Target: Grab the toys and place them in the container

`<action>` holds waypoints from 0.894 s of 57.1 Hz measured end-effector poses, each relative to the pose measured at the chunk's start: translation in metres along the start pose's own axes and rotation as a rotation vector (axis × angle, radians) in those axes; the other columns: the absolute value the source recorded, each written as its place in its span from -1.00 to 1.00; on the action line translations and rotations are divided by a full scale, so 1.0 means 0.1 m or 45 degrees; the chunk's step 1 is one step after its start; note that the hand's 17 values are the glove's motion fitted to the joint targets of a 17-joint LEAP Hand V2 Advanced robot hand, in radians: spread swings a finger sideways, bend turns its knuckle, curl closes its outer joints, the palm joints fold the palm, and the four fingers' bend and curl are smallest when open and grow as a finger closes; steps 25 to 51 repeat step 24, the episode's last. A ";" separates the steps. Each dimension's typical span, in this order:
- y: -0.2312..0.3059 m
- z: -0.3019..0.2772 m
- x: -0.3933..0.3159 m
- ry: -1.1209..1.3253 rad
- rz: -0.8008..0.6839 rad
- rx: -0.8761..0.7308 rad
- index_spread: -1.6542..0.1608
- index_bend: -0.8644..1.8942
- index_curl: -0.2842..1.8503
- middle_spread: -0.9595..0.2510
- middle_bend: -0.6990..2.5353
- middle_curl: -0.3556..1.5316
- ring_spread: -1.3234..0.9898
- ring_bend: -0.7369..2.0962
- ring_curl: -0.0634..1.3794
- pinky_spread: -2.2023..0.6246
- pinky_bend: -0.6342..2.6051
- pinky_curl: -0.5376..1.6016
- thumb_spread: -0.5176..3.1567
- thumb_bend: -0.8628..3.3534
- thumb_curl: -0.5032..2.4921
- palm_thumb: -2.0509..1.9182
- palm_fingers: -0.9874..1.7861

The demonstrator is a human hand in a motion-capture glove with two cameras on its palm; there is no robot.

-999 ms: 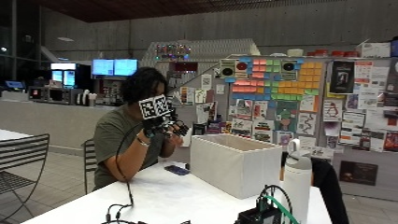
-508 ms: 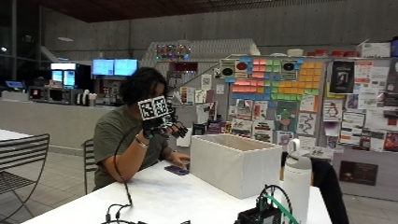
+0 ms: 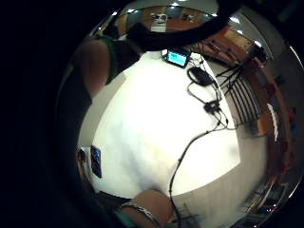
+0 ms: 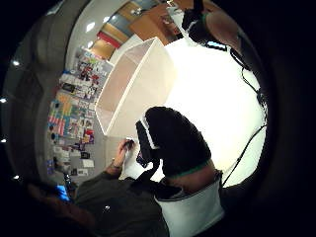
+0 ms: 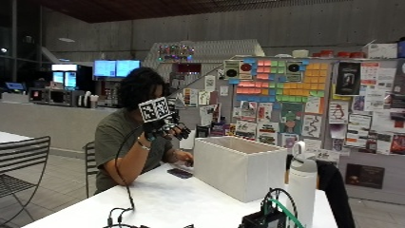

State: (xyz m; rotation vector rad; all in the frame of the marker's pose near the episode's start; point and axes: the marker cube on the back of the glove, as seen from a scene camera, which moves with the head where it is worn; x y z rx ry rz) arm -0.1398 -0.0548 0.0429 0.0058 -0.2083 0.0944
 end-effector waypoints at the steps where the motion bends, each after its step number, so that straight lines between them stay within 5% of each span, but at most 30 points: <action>1: 0.00 0.00 0.00 -0.002 0.000 0.001 0.33 -0.23 -0.29 0.38 -0.37 -0.20 -0.02 -0.08 -0.66 0.58 -0.26 -0.19 0.00 -0.61 -0.54 0.00 -0.05; 51: 0.00 -0.01 0.10 -0.007 0.033 0.009 0.33 -0.23 -0.29 0.39 -0.39 -0.20 -0.01 -0.08 -0.65 0.58 -0.26 -0.18 0.01 -0.61 -0.54 0.00 -0.05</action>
